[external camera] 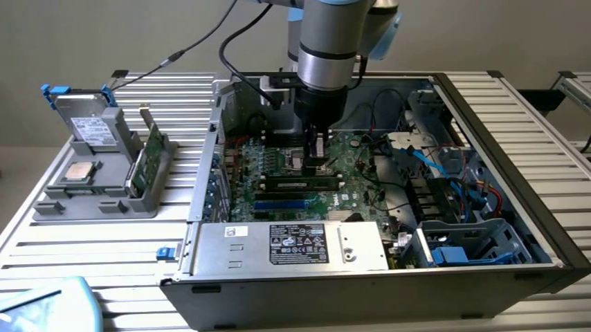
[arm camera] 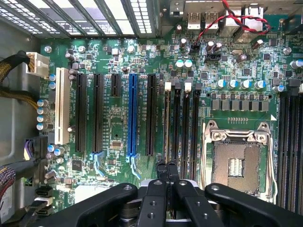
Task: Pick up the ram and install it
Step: 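Press down the ram until it locks into place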
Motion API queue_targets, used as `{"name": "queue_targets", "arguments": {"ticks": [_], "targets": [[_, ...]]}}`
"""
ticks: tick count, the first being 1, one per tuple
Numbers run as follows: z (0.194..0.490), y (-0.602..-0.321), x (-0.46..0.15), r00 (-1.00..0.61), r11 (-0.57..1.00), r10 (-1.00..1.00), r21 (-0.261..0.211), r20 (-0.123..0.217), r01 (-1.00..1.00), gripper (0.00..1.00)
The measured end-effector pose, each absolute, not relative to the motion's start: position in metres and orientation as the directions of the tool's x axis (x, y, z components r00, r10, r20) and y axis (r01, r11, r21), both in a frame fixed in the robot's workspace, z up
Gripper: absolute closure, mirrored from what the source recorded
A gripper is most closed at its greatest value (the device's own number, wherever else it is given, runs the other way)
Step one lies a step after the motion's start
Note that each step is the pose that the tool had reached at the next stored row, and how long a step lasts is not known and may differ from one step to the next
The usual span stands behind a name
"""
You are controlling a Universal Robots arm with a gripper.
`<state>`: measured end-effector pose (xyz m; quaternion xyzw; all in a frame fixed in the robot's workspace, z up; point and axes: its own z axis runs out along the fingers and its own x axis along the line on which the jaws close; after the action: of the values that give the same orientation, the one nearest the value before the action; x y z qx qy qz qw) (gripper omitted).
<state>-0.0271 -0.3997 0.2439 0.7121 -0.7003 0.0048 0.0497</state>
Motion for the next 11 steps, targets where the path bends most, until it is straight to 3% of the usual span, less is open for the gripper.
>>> {"name": "queue_targets", "arguments": {"ticks": [11], "targets": [[0.242,-0.400,-0.004,0.019,-0.014,-0.997,0.064,0.076,-0.998,0.89]]}}
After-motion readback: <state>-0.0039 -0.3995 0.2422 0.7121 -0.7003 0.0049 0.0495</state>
